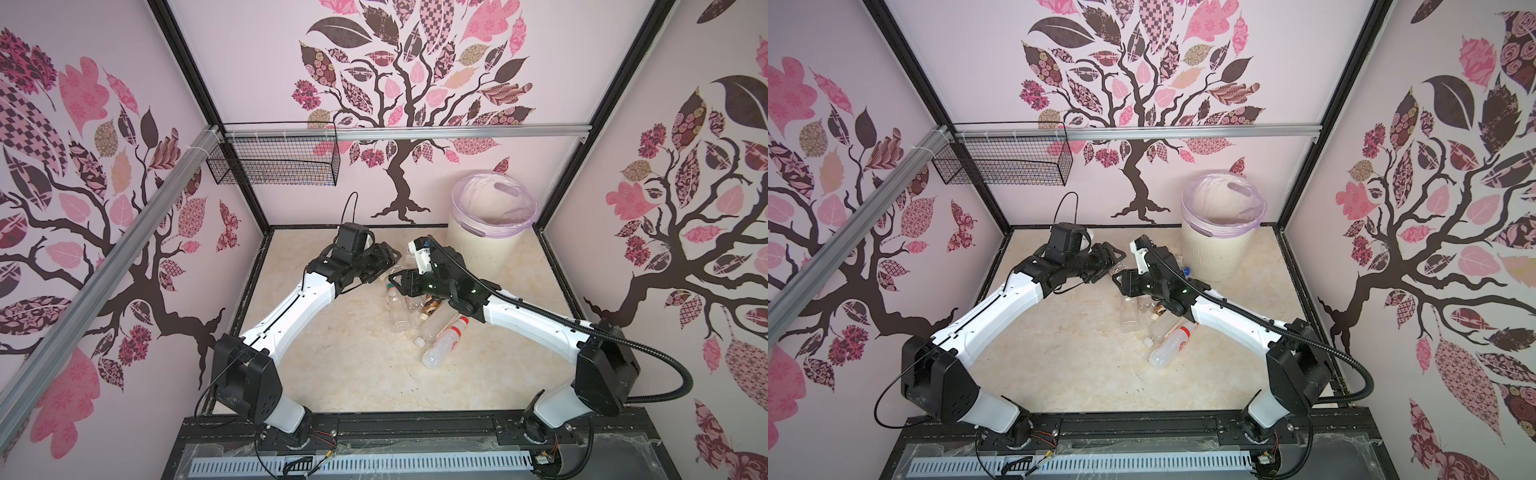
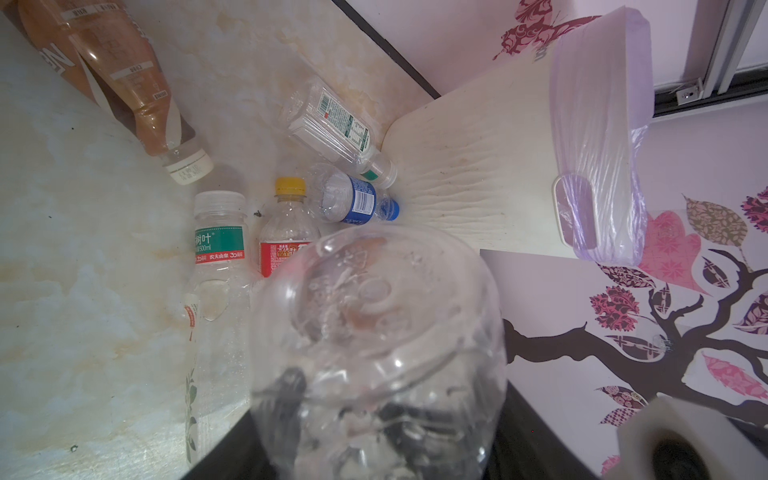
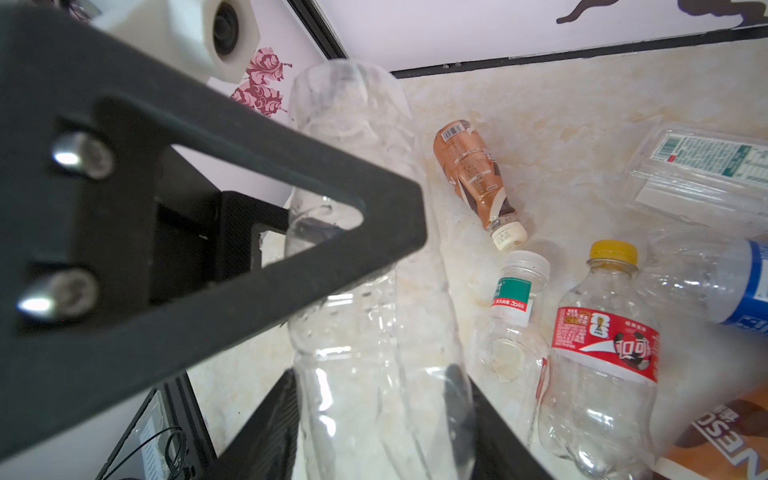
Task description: Throw the plastic bottles in the bin
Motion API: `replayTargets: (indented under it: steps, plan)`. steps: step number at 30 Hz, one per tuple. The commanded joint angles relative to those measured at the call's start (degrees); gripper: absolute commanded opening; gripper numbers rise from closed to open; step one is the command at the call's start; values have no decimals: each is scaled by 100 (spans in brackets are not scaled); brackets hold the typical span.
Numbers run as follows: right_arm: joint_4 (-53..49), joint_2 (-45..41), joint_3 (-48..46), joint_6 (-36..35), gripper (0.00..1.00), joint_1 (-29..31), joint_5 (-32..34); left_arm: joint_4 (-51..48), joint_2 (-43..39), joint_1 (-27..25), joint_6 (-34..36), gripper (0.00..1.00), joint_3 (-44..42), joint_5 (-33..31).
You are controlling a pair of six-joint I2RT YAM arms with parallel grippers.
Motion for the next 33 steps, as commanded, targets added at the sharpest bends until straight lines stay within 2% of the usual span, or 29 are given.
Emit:
replayTargets:
  steps: [1, 5, 14, 22, 25, 33]
  plan:
    - [22, -120, -152, 11, 52, -12, 88, -5, -164, -22, 10, 72, -119, -144]
    - [-55, -243, -296, 2, 51, -11, 201, -43, -169, -15, 9, 77, -62, -220]
    - [-389, -507, -565, -239, 50, -92, 473, -343, -301, 111, 154, 98, 239, -327]
    - [-822, -1029, -367, -376, 49, -687, 550, -452, -620, 397, 373, 98, 354, -229]
    - [-1106, -948, -134, -565, 48, -797, 646, -453, -624, 466, 362, 98, 262, -191]
    - [-887, -798, -591, -419, 61, -801, 437, -335, -602, 486, 331, 98, -230, -95]
